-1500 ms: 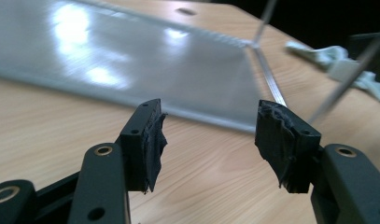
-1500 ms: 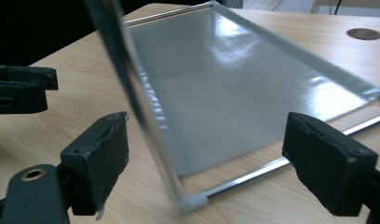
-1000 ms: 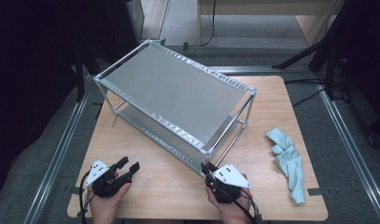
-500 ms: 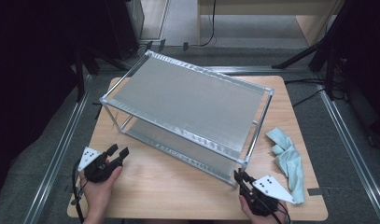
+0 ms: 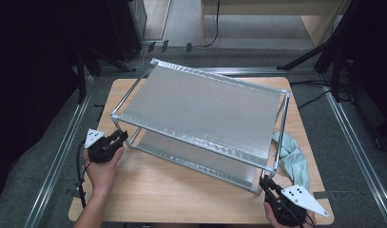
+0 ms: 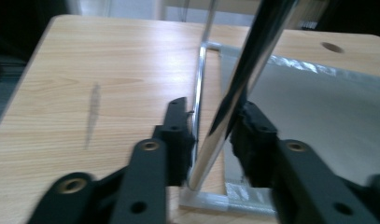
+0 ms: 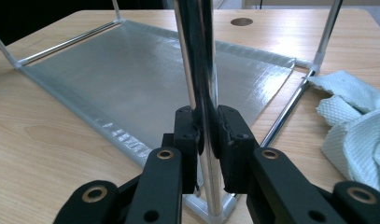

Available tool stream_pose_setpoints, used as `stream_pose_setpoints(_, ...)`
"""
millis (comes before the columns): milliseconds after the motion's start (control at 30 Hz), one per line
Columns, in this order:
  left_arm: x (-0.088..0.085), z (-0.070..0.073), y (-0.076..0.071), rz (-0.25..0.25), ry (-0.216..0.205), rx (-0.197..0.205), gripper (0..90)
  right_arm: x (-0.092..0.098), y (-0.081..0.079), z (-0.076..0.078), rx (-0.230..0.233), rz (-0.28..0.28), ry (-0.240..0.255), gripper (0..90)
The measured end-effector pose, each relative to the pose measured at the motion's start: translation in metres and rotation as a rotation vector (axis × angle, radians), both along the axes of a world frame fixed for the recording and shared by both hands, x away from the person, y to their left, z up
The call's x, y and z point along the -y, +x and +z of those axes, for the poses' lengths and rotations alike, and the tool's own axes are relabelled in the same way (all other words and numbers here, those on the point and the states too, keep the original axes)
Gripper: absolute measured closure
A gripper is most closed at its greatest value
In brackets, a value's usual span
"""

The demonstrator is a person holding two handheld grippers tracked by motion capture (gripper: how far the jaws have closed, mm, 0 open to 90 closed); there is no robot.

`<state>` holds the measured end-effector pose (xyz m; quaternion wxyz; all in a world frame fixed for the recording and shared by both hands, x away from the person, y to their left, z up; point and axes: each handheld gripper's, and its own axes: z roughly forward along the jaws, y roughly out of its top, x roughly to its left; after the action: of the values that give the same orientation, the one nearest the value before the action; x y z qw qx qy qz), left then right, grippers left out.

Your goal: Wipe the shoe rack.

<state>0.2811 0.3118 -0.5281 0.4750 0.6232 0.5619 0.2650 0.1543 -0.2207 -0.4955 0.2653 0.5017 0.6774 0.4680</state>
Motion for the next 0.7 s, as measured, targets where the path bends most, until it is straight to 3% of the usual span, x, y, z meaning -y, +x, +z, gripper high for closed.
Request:
stream_pose_setpoints(100,0.001,0.001,-0.005,-0.014,0.025,0.002,77.9,-0.001,0.003,0.001,-0.004,-0.007,-0.014,78.9)
stream_pose_setpoints(267,-0.003,0.001,-0.023,0.005,-0.028,-0.012,77.0,-0.001,0.019,0.004,-0.020,-0.069,-0.005,78.8)
stream_pose_setpoints(500,-0.006,0.006,-0.060,0.027,-0.007,-0.025,77.4,-0.002,0.057,0.007,-0.025,-0.114,-0.010,79.0)
stream_pose_setpoints(700,-0.005,0.008,-0.096,0.055,-0.019,-0.016,77.5,-0.005,0.083,0.011,-0.006,-0.104,-0.018,79.3)
